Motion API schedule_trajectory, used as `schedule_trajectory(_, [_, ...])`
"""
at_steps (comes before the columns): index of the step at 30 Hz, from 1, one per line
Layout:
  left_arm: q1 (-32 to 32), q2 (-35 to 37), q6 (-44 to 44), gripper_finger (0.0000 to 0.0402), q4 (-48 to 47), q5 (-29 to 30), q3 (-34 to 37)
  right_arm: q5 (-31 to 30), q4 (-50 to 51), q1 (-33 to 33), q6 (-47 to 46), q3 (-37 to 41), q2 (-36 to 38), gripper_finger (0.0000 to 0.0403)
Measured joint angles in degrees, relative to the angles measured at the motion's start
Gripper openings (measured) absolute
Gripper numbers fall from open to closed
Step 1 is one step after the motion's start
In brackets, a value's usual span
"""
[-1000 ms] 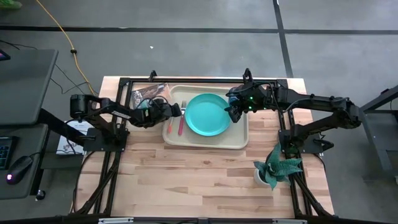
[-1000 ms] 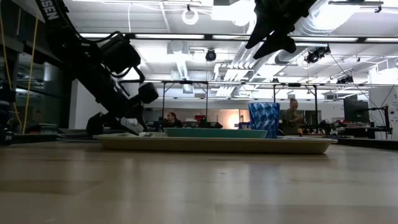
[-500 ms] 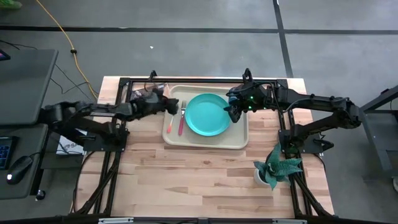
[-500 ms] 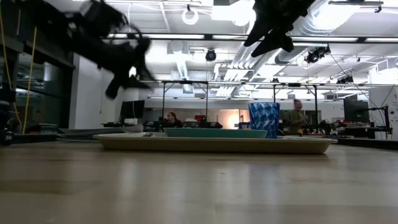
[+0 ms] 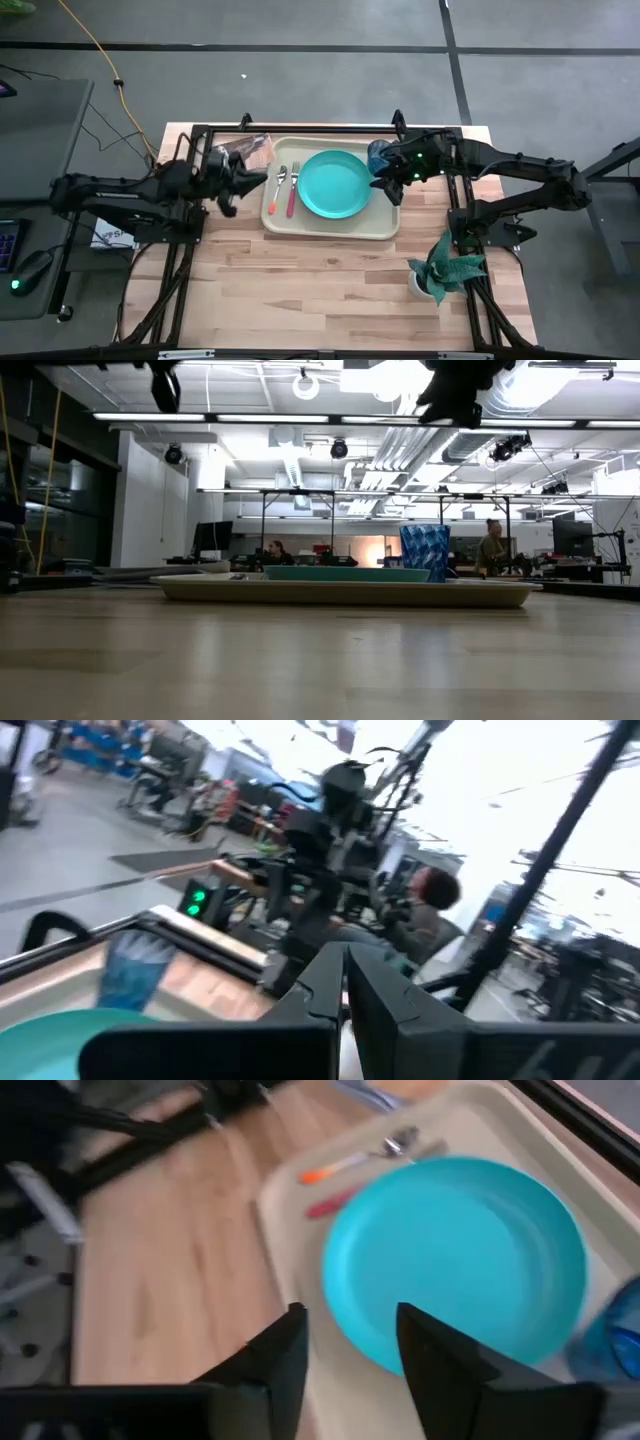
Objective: Pick and place plate/cup/fork/spoon on tray
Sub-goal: Return to home position
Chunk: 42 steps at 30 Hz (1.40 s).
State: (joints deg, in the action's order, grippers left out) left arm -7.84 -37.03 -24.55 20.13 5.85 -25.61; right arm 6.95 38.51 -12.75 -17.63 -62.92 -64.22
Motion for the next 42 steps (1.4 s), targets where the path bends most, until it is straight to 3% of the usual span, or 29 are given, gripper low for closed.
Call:
schedule_trajectory(5, [9.59,1.78,3.41,0.0000,-0.47,6.86,0.00,1.70,-2.09,0.03,0.23,0.00,3.36,0.0071])
schedule_trajectory(9, [14.17,3.25,5.27,0.0000,-0.93,8.83,1.26,1.92,-3.12,0.04,2.38,0.00,5.58,0.0009])
schedule_trajectory(14, [15.87,8.46,5.63,0.0000,-0.63,8.69,6.02,0.05,0.31,0.04,5.92,0.00,6.26,0.0021])
schedule_trajectory(19, [14.93,17.15,8.25,0.0000,-0.61,5.64,12.01,0.28,-0.05,0.04,-3.28,0.00,6.48,0.0002])
schedule_trajectory(27, [12.99,32.22,3.07,0.0000,0.66,2.03,24.32,8.24,-3.18,0.05,-10.50,0.00,6.77,0.0001])
schedule_trajectory(30, [13.01,36.43,1.57,0.0000,-5.04,1.97,24.88,8.50,-3.23,0.69,-10.36,0.00,7.20,0.0000])
schedule_trajectory(36, [13.01,36.53,1.15,0.0000,-7.25,2.83,24.81,8.08,-2.02,2.50,-6.61,0.00,10.75,0.0000])
schedule_trajectory(42, [12.98,36.06,1.05,0.0000,-8.90,3.78,24.83,2.59,5.24,3.83,-3.80,0.01,21.85,0.0000])
